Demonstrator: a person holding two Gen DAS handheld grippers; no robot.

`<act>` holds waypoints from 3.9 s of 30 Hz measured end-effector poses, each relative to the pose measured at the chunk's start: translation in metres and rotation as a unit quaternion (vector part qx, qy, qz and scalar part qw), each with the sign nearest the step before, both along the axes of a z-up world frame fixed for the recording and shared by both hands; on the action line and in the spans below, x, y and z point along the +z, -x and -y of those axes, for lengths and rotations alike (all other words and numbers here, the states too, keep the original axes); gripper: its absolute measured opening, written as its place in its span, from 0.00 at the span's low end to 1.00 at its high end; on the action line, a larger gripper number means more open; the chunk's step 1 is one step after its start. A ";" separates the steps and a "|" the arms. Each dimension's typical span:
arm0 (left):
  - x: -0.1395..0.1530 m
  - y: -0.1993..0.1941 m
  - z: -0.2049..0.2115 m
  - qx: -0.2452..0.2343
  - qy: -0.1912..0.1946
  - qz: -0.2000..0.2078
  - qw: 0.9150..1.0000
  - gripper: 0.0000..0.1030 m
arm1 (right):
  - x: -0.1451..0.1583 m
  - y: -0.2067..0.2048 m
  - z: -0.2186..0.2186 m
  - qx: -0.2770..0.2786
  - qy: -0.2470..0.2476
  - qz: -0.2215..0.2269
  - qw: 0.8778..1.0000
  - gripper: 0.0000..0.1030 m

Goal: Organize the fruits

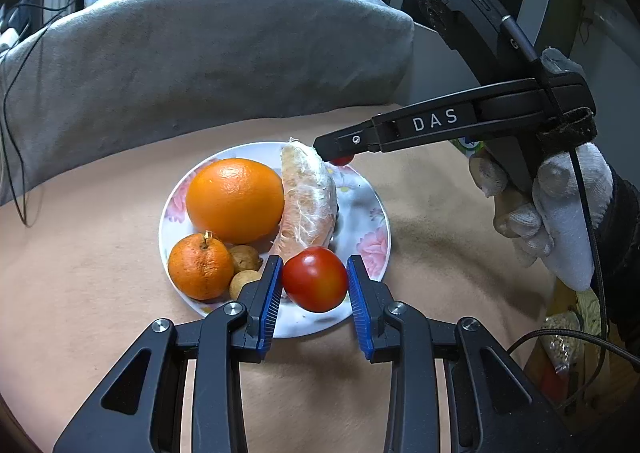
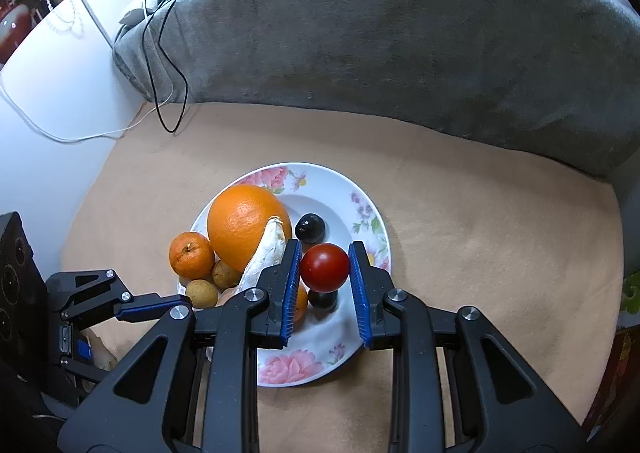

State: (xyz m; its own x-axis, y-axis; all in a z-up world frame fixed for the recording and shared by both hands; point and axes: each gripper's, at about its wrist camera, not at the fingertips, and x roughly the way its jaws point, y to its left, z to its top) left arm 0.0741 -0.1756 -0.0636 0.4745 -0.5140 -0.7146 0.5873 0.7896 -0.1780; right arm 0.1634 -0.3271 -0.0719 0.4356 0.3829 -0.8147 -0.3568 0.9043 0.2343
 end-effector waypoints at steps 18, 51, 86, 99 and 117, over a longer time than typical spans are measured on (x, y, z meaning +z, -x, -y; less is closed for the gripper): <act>-0.002 -0.002 0.003 0.003 -0.001 0.000 1.000 0.30 | -0.002 -0.002 0.001 -0.018 -0.007 -0.002 1.000 0.25; 0.003 -0.002 -0.004 0.018 0.005 0.015 1.000 0.57 | 0.012 0.014 0.002 -0.037 0.011 0.033 0.999 0.71; 0.007 0.018 -0.049 0.080 -0.007 0.012 0.997 0.76 | 0.027 0.086 -0.023 -0.065 0.063 0.104 0.990 0.89; 0.018 0.048 -0.074 0.117 0.004 0.041 0.992 0.76 | 0.034 0.122 -0.026 -0.106 0.046 0.131 0.985 0.90; 0.048 0.088 -0.085 0.140 0.020 0.095 0.985 0.79 | 0.060 0.177 -0.026 -0.157 0.064 0.202 0.964 0.90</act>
State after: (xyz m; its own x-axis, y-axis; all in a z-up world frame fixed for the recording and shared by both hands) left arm -0.0139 -0.0905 -0.0155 0.7250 -0.3701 -0.5809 0.3731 0.9199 -0.1205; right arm -0.0137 -0.3016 -0.0114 0.8062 0.0875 -0.5851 -0.0987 0.9950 0.0129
